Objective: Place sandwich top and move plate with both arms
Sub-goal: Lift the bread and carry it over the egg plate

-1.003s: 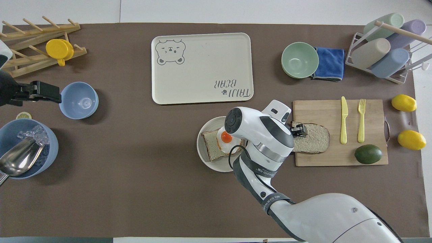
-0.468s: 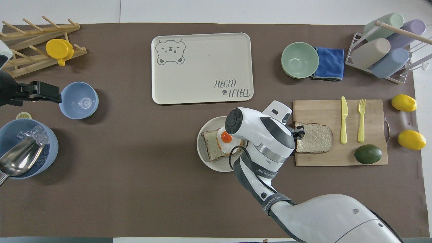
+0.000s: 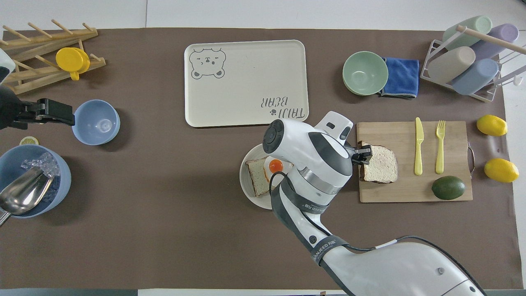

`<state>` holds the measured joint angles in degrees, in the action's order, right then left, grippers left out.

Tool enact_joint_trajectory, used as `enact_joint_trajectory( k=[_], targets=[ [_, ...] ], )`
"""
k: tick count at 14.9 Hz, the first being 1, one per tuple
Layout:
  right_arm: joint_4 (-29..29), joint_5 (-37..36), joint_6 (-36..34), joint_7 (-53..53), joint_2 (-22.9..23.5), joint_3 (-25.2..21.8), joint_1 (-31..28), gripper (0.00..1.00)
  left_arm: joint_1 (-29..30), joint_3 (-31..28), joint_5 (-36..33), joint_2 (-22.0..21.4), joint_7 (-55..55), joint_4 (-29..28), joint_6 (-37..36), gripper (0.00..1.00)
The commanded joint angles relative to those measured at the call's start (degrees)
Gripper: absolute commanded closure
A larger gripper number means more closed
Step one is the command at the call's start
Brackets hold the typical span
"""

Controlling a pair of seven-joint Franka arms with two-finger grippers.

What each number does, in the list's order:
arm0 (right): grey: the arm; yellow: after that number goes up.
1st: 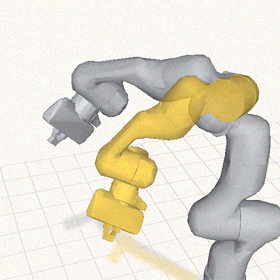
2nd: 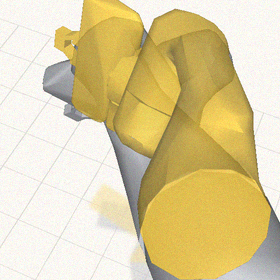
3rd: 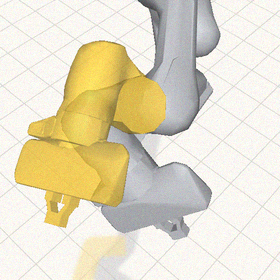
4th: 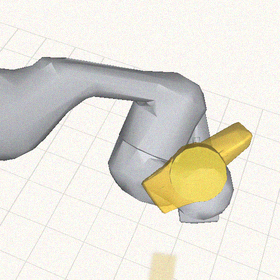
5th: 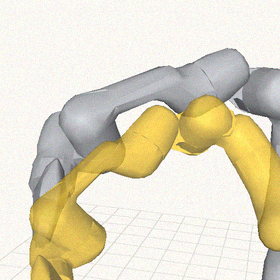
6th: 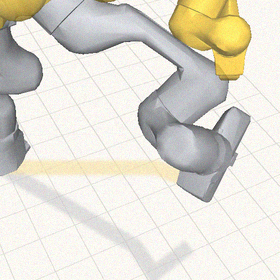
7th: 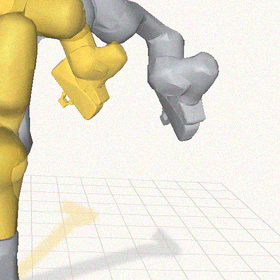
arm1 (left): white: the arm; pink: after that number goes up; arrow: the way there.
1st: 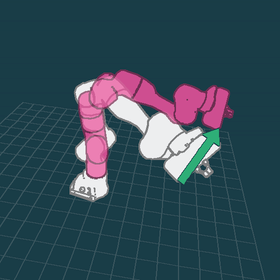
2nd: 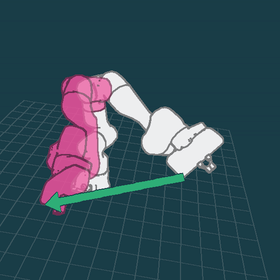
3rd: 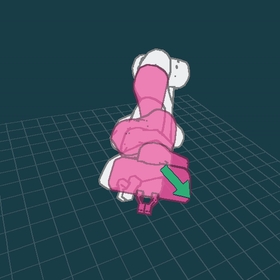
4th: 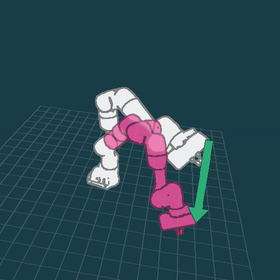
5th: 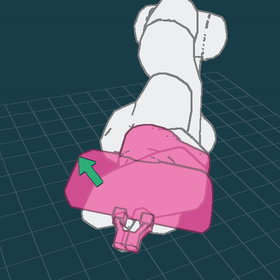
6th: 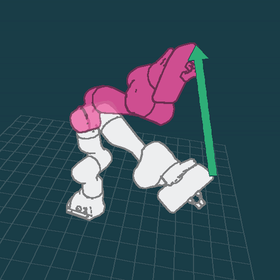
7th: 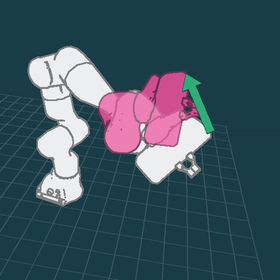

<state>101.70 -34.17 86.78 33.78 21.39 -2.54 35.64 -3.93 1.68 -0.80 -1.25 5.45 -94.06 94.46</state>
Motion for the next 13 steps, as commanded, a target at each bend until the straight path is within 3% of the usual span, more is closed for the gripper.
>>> enact_joint_trajectory(
  k=[1,7,10,13],
  targets=[
    [-5.72,-0.28,-8.01,-5.11,0.06,1.39,4.60,1.00,0.42,0.25,0.01,-1.30,0.44,-1.12,-0.68,0.00],
    [-6.42,9.71,-10.76,-4.69,-8.55,2.27,5.84,1.00,0.42,0.25,0.01,-1.30,0.44,-1.12,-0.68,0.00],
    [-7.83,12.45,-2.97,-3.81,-8.12,4.29,8.30,1.00,0.50,0.25,0.01,-1.30,0.44,-1.12,-0.68,0.00],
    [-9.49,13.87,0.31,-3.81,-5.32,4.56,10.41,1.00,0.42,0.25,0.01,-1.30,0.44,-1.12,-0.68,0.00]
  ],
)
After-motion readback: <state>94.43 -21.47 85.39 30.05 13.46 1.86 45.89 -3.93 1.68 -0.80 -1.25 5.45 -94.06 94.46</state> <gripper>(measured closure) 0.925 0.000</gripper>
